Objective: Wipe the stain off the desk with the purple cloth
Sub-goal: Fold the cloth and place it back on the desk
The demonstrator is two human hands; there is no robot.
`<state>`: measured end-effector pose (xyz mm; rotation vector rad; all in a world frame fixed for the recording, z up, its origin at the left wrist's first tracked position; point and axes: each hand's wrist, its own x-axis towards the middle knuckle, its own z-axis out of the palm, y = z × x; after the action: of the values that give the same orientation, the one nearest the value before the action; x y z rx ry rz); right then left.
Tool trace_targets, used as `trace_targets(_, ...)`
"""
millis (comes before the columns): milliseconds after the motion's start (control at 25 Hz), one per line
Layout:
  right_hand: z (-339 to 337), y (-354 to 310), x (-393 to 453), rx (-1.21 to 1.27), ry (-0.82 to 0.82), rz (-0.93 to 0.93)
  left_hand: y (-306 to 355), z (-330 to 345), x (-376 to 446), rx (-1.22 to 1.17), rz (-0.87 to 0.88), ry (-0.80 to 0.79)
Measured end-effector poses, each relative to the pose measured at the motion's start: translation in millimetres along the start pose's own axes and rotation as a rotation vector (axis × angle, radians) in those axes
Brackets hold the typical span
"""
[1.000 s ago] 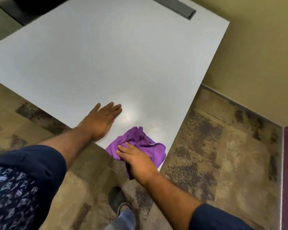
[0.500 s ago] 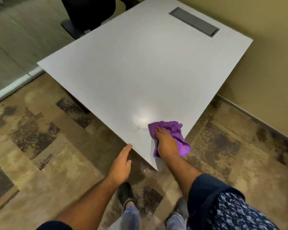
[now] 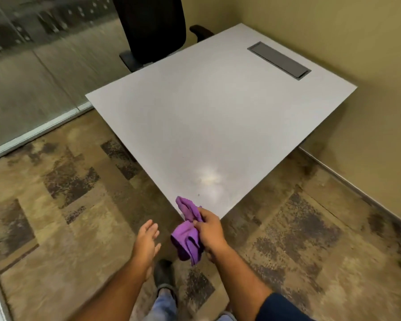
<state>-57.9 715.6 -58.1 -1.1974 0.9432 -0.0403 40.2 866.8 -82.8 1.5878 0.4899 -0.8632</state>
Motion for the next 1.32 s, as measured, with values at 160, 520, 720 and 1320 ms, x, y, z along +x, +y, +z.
trace_targets(160, -50.3, -43.5, -40.0, 0.55, -0.263, 0.055, 1.3, 27.7, -51.3, -0.106, -0.032, -0.252)
trace_targets(520, -167.5, -130.1, -81.9, 0.694, -0.375, 0.058, 55.2, 124.5, -151.4, -0.284, 0.191, -0.569)
trace_targets(720, -229.6, -159.6, -80.6, 0.196, -0.527, -0.136, 89.8, 162.8, -158.2, -0.074, 0.447, -0.463)
trace_targets(1320, -280.6, -248.2, 13.0, 0.185, -0.428, -0.231, 180.8, 261.9, -98.7, -0.065, 0.486, -0.614)
